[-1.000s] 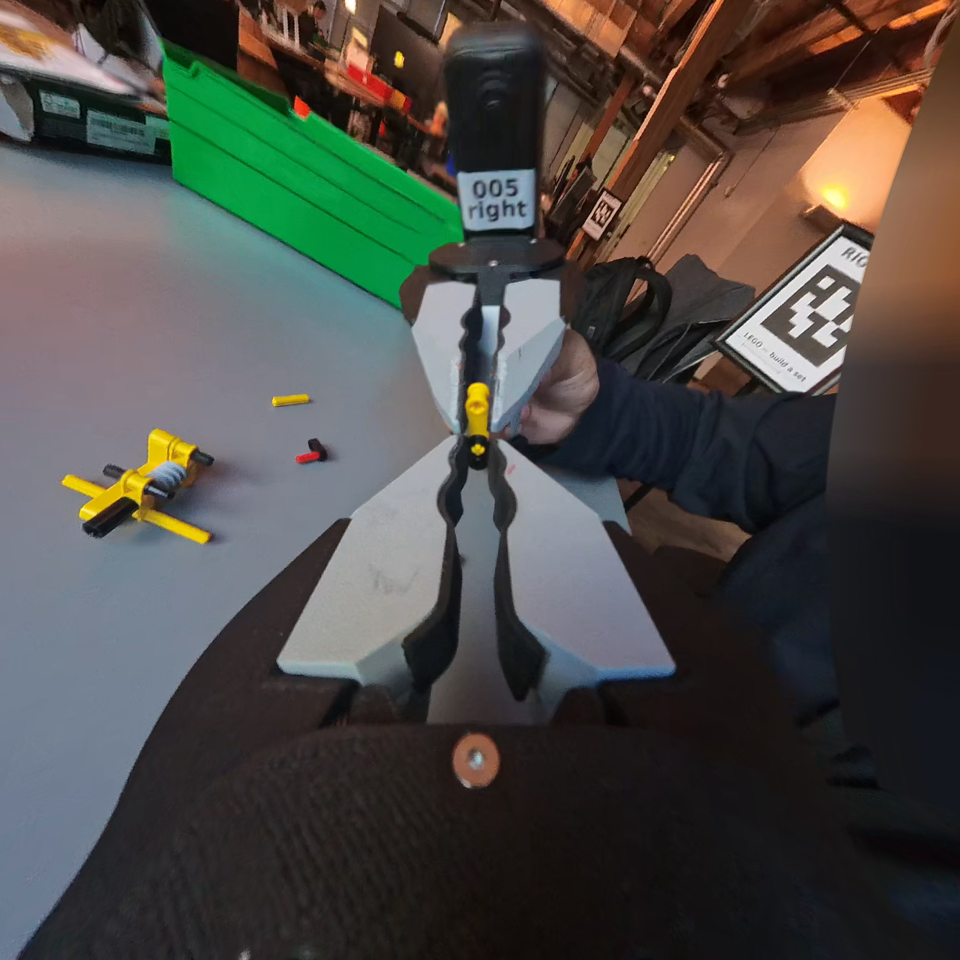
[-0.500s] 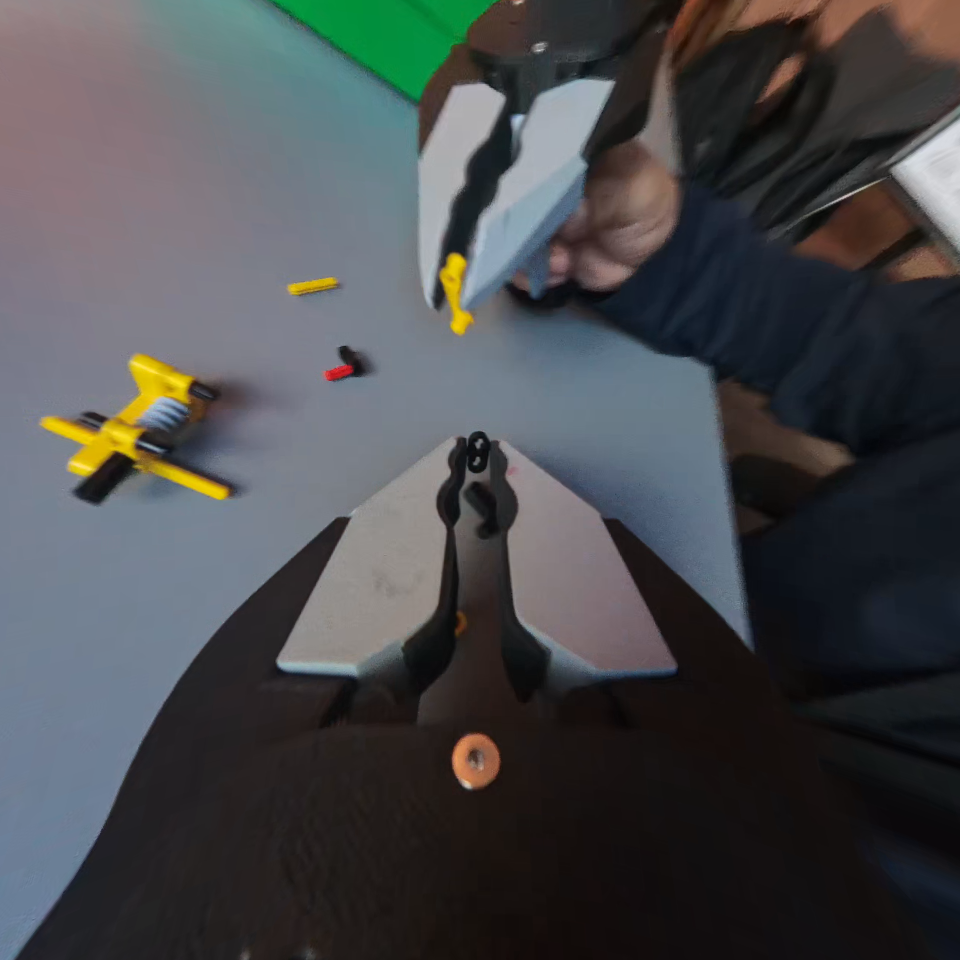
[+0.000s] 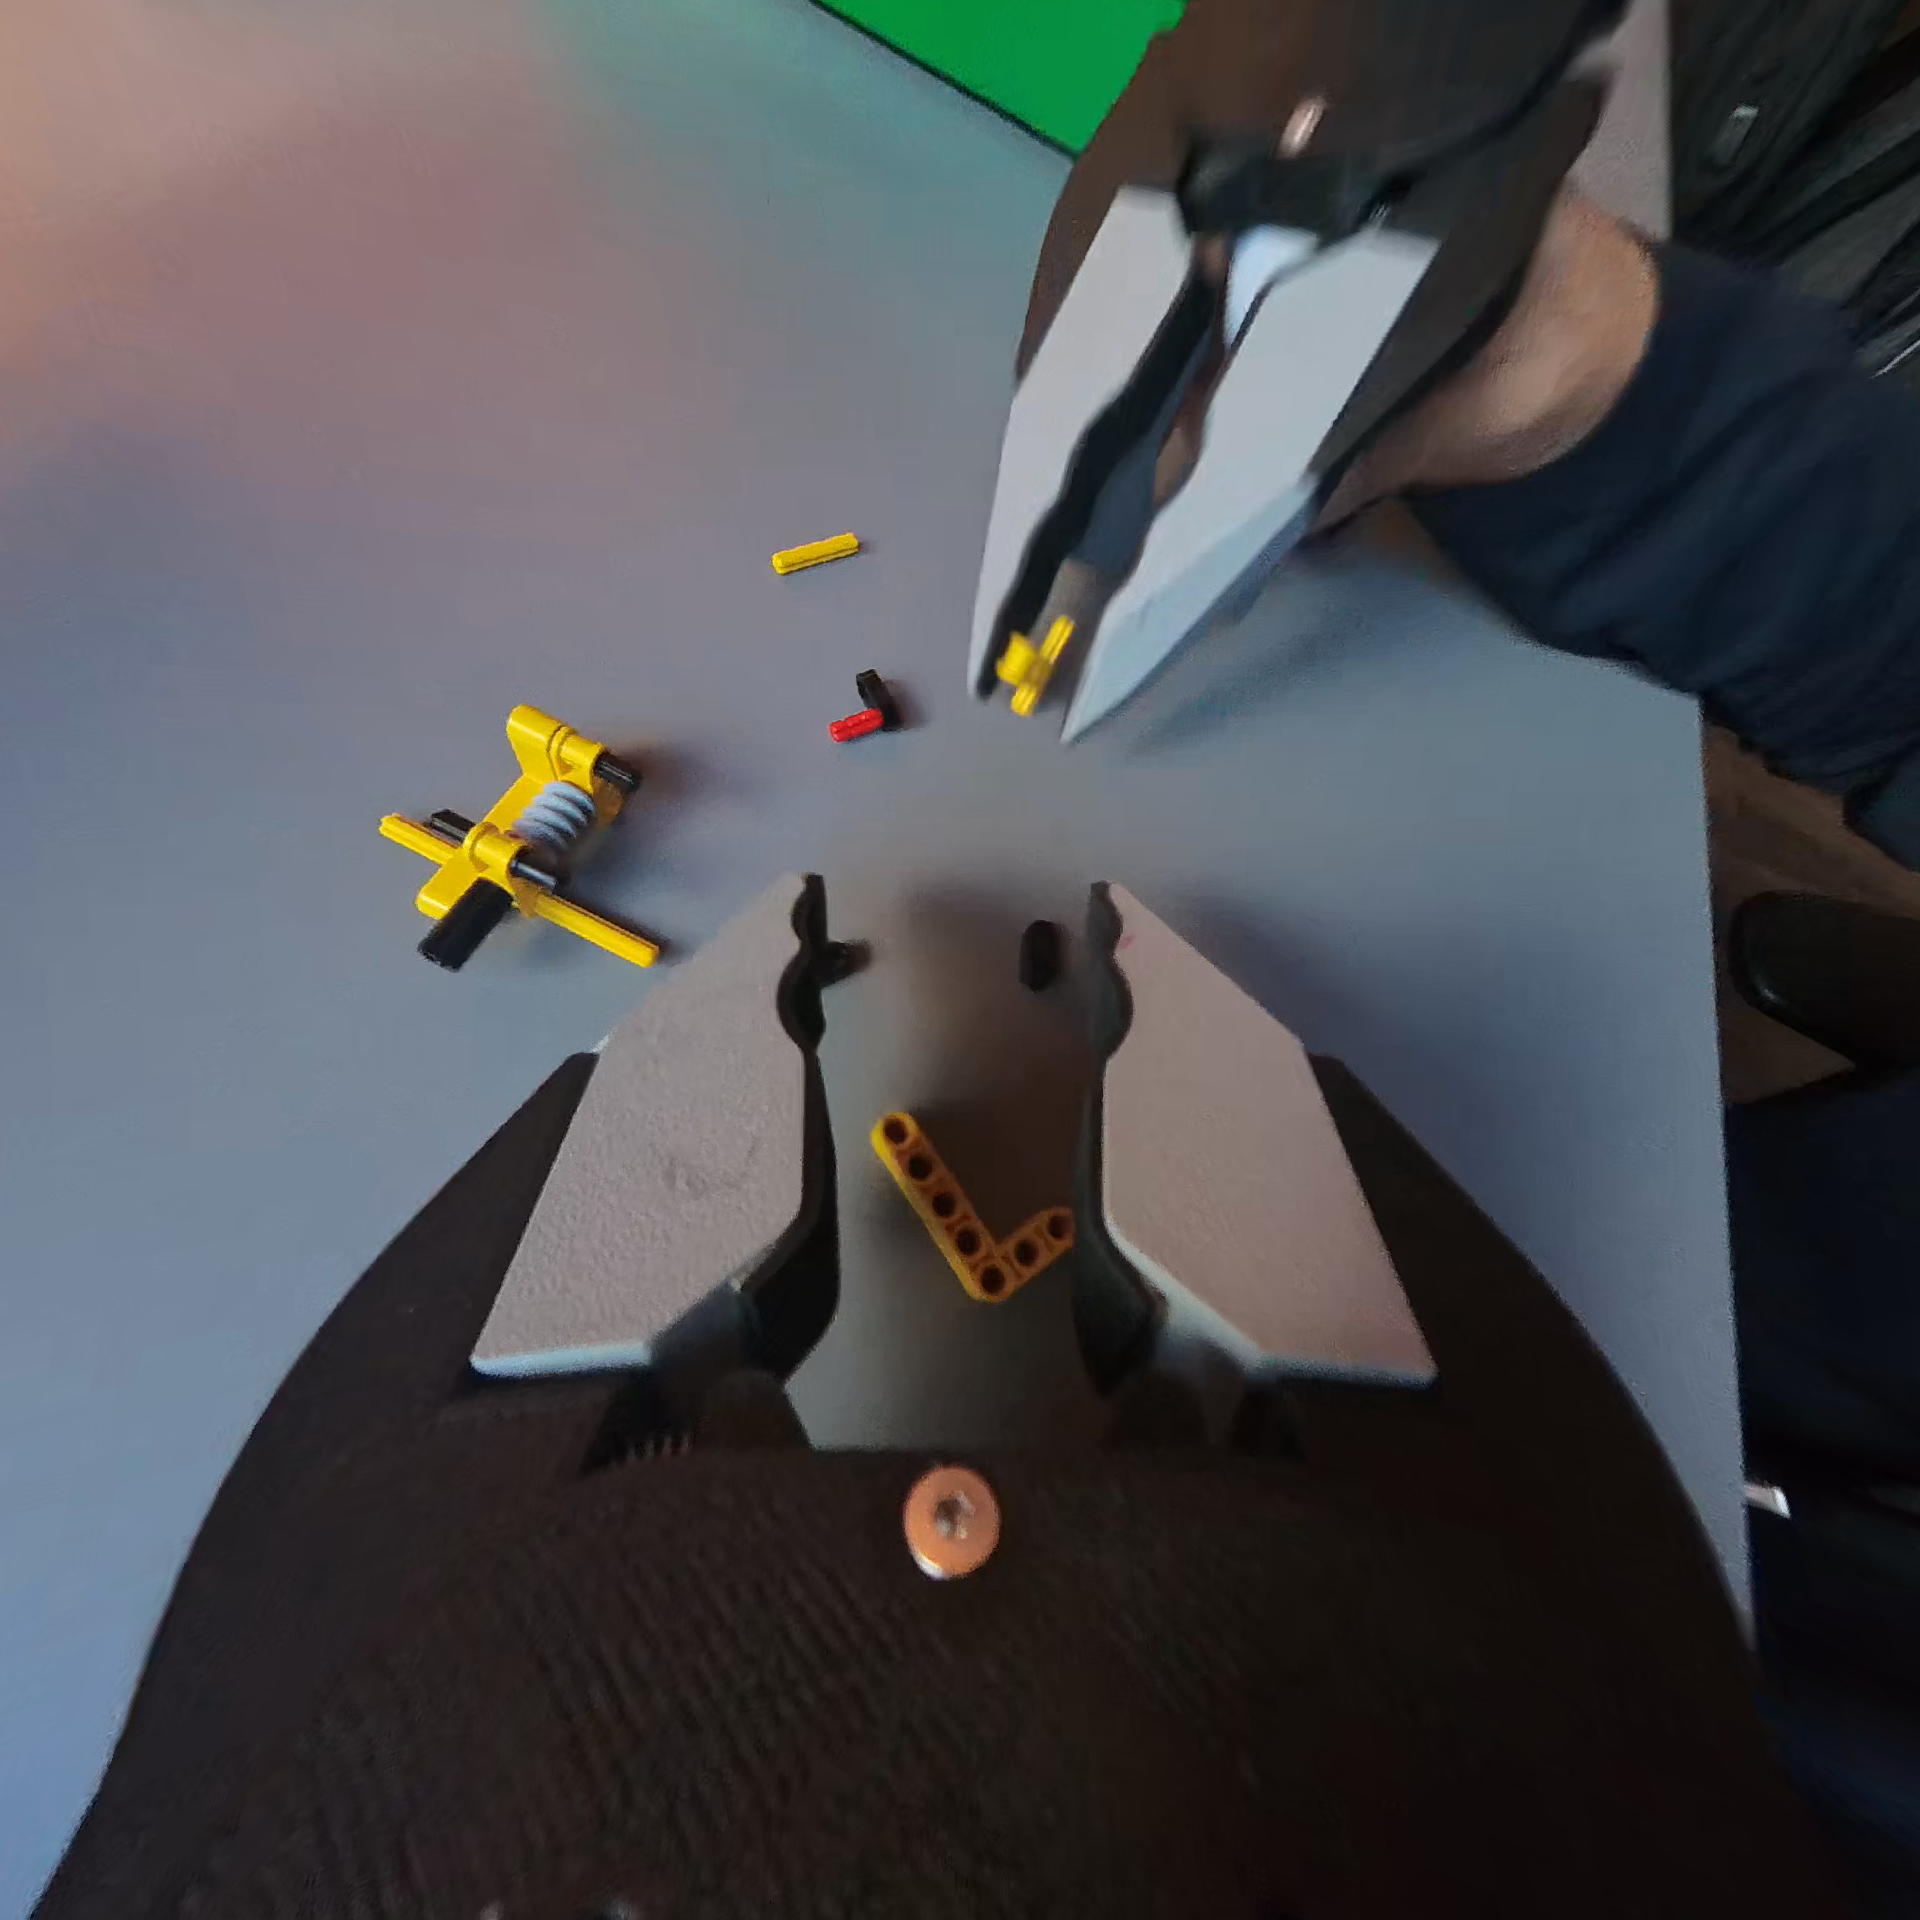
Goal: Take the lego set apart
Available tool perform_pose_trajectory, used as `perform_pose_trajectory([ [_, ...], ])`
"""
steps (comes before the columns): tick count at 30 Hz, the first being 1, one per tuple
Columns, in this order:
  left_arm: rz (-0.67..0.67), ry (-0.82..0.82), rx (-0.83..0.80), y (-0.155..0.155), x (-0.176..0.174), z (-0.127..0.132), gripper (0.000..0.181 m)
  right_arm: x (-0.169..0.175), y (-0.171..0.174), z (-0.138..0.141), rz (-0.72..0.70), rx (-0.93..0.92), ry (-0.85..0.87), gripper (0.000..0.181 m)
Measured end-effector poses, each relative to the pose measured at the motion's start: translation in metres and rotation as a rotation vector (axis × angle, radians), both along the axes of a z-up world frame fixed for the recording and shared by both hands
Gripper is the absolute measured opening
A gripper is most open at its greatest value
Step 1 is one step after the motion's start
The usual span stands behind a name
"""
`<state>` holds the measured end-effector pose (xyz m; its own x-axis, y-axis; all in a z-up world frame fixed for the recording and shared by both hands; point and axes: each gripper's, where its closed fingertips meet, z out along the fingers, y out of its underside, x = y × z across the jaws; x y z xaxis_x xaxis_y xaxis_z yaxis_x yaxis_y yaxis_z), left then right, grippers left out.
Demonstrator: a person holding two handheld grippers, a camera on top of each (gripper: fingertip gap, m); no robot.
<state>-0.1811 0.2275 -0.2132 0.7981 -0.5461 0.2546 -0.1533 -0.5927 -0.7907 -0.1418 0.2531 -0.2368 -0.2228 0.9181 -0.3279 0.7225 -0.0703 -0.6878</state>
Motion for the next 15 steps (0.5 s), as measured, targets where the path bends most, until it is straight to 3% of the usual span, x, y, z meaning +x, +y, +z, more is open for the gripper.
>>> perform_pose_trajectory([
  [1,-0.007,-0.018,-0.004,-0.002,0.001,0.001,0.045,-0.003,-0.004,0.002,0.005,-0.012,0.01,0.009],
  [7,0.016,-0.012,0.011,-0.004,-0.009,0.005,0.041,-0.016,0.017,0.033,-0.035,0.234,0.17,0.03],
  [11,0.008,-0.021,0.018,-0.005,-0.008,0.006,0.035,-0.026,0.023,0.008,0.028,0.407,0.045,0.023],
  [12,0.006,-0.01,0.025,-0.005,-0.008,0.006,0.034,-0.026,0.025,-0.002,0.046,0.451,0.008,0.014],
  [15,-0.016,0.046,0.043,-0.007,-0.01,0.002,0.032,-0.034,0.023,-0.001,0.051,0.437,0.042,0.011],
])
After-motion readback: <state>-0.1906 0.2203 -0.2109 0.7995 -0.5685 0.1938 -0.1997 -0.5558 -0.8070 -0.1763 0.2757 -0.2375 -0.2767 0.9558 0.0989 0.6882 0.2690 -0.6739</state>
